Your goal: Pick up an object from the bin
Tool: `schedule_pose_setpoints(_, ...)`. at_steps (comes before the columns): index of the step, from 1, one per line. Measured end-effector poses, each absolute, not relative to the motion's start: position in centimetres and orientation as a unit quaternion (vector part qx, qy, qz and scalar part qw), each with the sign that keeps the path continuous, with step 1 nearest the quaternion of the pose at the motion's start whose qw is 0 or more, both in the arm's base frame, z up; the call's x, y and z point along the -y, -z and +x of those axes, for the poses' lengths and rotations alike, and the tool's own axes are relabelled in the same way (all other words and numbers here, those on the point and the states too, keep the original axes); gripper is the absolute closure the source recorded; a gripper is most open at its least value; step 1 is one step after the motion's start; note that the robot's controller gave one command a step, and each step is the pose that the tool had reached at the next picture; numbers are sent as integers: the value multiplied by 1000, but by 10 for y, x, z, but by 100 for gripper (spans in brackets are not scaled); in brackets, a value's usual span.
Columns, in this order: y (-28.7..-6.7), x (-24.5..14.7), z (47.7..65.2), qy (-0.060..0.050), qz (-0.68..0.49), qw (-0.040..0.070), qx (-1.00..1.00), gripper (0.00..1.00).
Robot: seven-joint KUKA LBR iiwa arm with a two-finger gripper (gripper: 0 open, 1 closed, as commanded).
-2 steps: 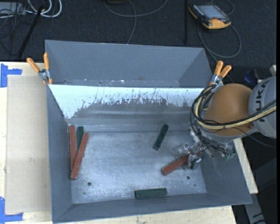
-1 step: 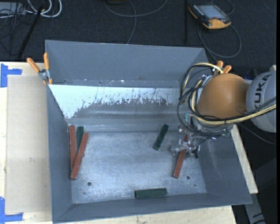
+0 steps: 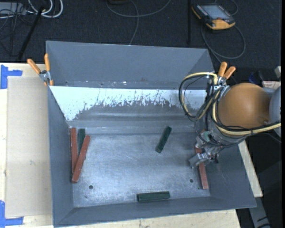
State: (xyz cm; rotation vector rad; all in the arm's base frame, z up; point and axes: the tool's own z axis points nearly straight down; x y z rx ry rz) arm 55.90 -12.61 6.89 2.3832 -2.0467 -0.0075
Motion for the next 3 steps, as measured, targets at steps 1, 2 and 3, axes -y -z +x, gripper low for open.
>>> schedule_pose_setpoints(1, -70, 119, 560, 5, 758, -4, 652, 0)
schedule_pose_setpoints(2, -71, 122, 561, 3, 758, -4, 653, 100)
schedule_pose_setpoints(3, -219, 90, 599, -2, 758, -3, 652, 100)
